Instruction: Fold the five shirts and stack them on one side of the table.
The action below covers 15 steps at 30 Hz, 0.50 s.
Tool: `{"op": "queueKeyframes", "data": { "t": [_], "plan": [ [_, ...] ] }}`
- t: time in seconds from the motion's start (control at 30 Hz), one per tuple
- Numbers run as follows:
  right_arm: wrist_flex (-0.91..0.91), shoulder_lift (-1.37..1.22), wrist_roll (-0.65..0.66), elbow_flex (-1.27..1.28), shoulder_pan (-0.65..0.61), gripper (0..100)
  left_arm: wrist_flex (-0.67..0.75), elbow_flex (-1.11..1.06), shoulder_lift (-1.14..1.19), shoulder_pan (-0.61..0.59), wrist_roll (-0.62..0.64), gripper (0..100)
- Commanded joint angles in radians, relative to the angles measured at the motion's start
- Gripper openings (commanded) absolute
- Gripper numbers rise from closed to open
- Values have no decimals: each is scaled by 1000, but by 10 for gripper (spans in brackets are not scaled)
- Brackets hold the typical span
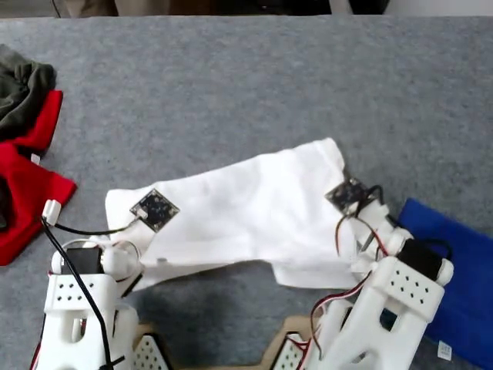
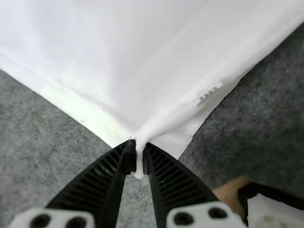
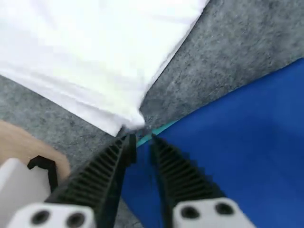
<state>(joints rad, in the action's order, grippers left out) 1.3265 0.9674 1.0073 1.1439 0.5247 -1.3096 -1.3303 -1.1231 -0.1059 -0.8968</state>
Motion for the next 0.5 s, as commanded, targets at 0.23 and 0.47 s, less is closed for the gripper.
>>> {"op": "queueKeyframes", "data": {
  "t": [0.23, 0.47],
  "plan": [
    [26, 19, 15, -108, 13, 217, -58, 110, -7, 5, -69, 193],
    [48, 1, -89, -291, -104, 217, -256, 322, -5, 98, -68, 196]
  ]
}}
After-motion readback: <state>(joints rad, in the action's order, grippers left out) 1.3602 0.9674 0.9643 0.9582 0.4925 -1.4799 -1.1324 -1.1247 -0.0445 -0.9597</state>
